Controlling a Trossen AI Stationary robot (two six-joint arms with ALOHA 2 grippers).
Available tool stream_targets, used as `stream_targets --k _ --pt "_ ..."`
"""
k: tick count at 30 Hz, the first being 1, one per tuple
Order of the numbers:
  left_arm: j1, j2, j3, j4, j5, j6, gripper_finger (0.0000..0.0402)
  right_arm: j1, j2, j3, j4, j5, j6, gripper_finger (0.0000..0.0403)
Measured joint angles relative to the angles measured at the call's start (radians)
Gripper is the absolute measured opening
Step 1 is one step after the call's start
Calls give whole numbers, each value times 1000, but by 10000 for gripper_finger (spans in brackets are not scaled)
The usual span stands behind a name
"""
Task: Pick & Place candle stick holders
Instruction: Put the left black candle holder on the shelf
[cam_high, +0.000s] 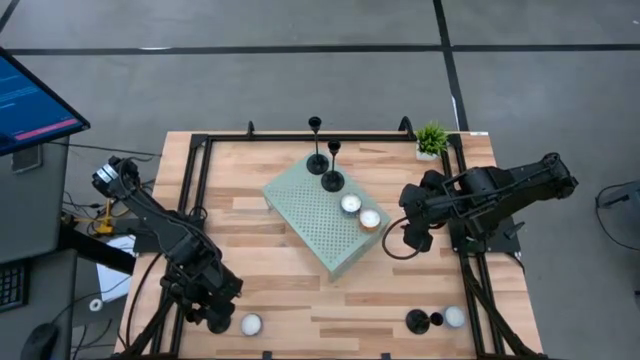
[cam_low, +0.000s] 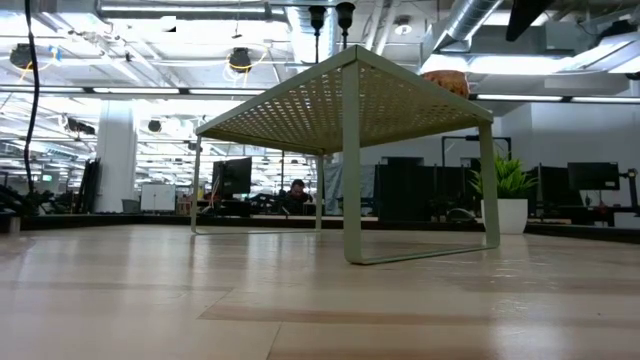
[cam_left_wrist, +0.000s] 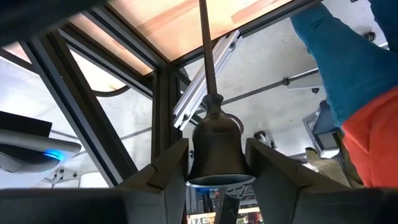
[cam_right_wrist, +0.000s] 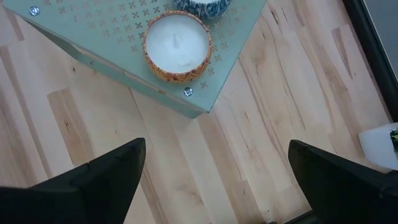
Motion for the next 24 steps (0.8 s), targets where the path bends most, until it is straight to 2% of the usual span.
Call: stream_targets --k 4,12,17,24 --pt "11 -6 0 -3 0 -4 136 0 0 0 0 13 -6 384" --pt "80 -29 0 -32 15 -25 149 -27 0 0 3 47 -93 384" --pt "149 -50 2 -32 34 -58 139 -59 0 0 4 47 -158 384" --pt "279 -101 2 -27 26 -132 152 -107 0 0 27 47 -253 384"
